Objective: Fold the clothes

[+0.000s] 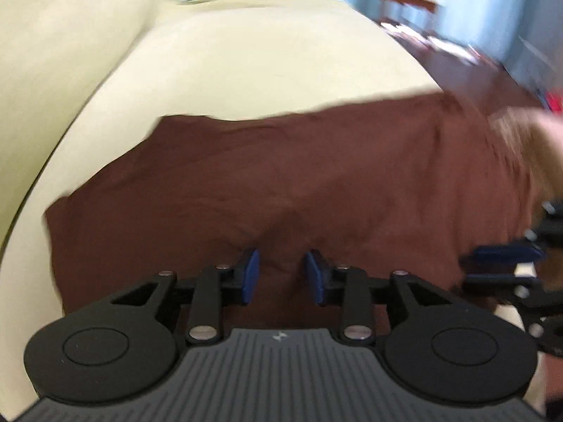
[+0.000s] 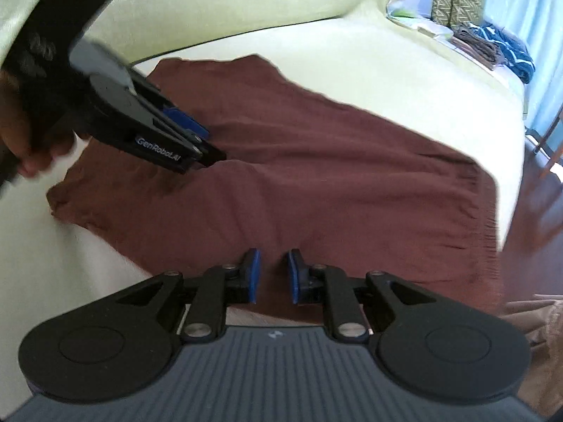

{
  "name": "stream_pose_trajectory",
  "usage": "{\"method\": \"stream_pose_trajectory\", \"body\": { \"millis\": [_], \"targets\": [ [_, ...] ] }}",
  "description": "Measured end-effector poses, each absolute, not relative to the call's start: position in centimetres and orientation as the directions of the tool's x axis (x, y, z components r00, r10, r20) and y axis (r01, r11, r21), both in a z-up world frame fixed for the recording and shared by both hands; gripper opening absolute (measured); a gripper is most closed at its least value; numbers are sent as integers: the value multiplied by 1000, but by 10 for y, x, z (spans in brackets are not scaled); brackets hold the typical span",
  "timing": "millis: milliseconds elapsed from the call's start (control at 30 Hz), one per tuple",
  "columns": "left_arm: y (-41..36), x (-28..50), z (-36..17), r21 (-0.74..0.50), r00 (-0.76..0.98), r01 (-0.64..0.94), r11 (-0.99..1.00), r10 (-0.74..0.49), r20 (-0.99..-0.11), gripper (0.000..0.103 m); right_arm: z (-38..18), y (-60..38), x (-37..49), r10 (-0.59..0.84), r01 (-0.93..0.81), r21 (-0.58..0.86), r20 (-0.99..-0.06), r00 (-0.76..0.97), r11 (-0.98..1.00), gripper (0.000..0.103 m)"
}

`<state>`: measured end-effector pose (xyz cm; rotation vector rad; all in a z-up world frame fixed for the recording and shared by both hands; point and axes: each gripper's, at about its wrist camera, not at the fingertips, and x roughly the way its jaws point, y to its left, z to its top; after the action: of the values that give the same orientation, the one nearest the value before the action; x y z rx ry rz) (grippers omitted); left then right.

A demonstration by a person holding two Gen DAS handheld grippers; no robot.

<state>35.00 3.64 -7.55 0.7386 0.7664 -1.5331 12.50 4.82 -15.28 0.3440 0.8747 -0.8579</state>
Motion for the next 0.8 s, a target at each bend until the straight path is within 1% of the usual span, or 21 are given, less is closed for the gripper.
{"method": "stream_pose_trajectory", "body": {
  "millis": [33, 67, 100, 133, 167, 200, 233, 300, 333, 367, 400, 433, 500, 600, 700, 800],
  "targets": [
    [44, 353, -69, -77, -84, 996, -37, -597, -798, 41, -150, 48, 119, -529, 787, -70, -776, 343, 613, 17],
    [46, 354, -73, -61, -60, 998, -18, -574, -817, 45, -149, 48, 111, -549, 800, -76, -765, 337, 596, 18],
    [44, 355, -81, -29, -27, 1000, -5, -528, -849, 48, -149, 47, 109, -556, 805, -79, -762, 332, 589, 22],
    [48, 354, -85, -7, -7, 1000, -3, -524, -851, 51, -156, 43, 107, -539, 805, -74, -778, 322, 588, 24],
    [48, 348, -85, 13, 15, 1000, 8, -532, -847, 51, -169, 36, 103, -510, 806, -64, -802, 309, 589, 24],
    [49, 346, -79, 13, 28, 999, 32, -545, -838, 48, -172, 31, 103, -498, 799, -65, -811, 306, 598, 24],
    [52, 346, -70, 3, 34, 998, 57, -562, -827, 47, -166, 29, 103, -509, 798, -68, -802, 313, 599, 24],
    [61, 342, -53, -6, 58, 994, 106, -592, -804, 48, -152, 28, 99, -539, 808, -60, -774, 333, 586, 25],
    [64, 337, -56, 1, 75, 992, 125, -590, -804, 50, -148, 26, 96, -543, 816, -40, -765, 346, 577, 25],
    [66, 333, -61, 12, 94, 989, 147, -562, -822, 50, -150, 24, 95, -535, 818, -40, -774, 338, 575, 25],
    [67, 331, -71, 44, 123, 985, 167, -496, -860, 52, -156, 22, 97, -521, 815, -53, -793, 317, 576, 26],
    [67, 327, -79, 75, 151, 981, 181, -452, -879, 55, -168, 19, 99, -495, 808, -64, -818, 294, 585, 26],
    [68, 318, -74, 91, 195, 966, 243, -448, -873, 55, -171, 16, 97, -493, 795, -65, -814, 308, 604, 27],
    [69, 308, -53, 74, 218, 946, 316, -449, -867, 55, -148, 11, 85, -495, 816, -20, -804, 330, 577, 27],
    [81, 293, -35, 12, 188, 938, 346, -480, -857, 61, -128, 11, 70, -514, 842, 18, -785, 347, 540, 28],
    [90, 285, -46, -1, 188, 927, 376, -466, -864, 61, -117, 14, 60, -508, 841, 15, -791, 341, 541, 28]
  ]
}}
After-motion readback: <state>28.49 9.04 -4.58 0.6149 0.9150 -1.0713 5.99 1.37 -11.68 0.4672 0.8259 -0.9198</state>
